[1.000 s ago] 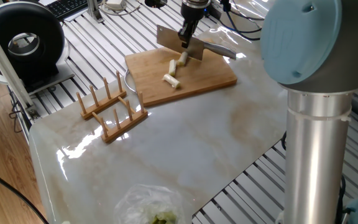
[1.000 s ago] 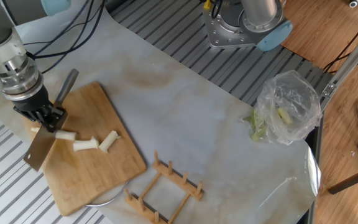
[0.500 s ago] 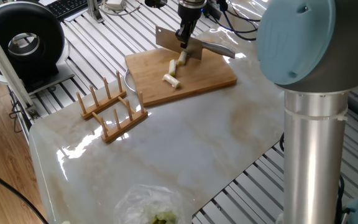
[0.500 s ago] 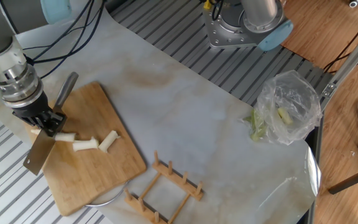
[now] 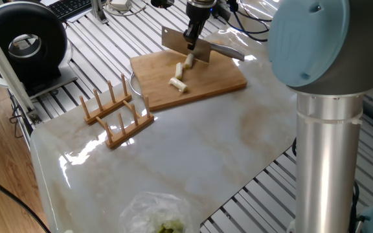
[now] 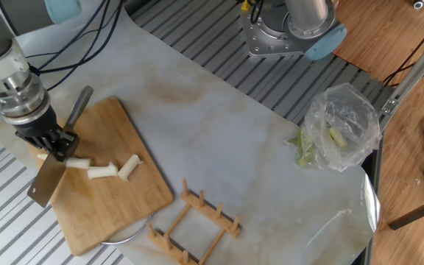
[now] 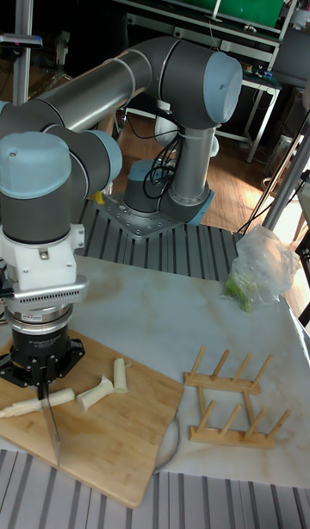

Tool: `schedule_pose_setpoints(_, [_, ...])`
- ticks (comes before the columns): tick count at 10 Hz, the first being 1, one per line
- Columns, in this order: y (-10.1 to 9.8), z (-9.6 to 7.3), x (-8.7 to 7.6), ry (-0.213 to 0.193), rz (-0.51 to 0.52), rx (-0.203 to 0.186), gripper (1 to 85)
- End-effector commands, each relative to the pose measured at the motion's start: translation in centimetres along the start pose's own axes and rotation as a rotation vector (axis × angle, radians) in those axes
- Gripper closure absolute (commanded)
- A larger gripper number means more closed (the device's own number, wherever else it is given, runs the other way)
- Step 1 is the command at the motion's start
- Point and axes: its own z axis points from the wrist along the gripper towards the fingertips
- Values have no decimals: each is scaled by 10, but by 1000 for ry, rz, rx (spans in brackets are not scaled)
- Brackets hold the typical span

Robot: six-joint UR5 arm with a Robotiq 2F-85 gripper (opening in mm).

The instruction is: Chop the scallions

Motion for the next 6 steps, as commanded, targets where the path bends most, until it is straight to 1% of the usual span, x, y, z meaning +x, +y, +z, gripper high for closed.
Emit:
schedule_pose_setpoints(1, [-4,6,5,-6,4,4,843])
schedule_pose_setpoints(2, [-5,6,8,8,4,10,843])
schedule_pose_setpoints(4, [-8,1,19,55,-2,23,843])
schedule_pose_setpoints(6, [-11,-5,34,113,-12,32,843])
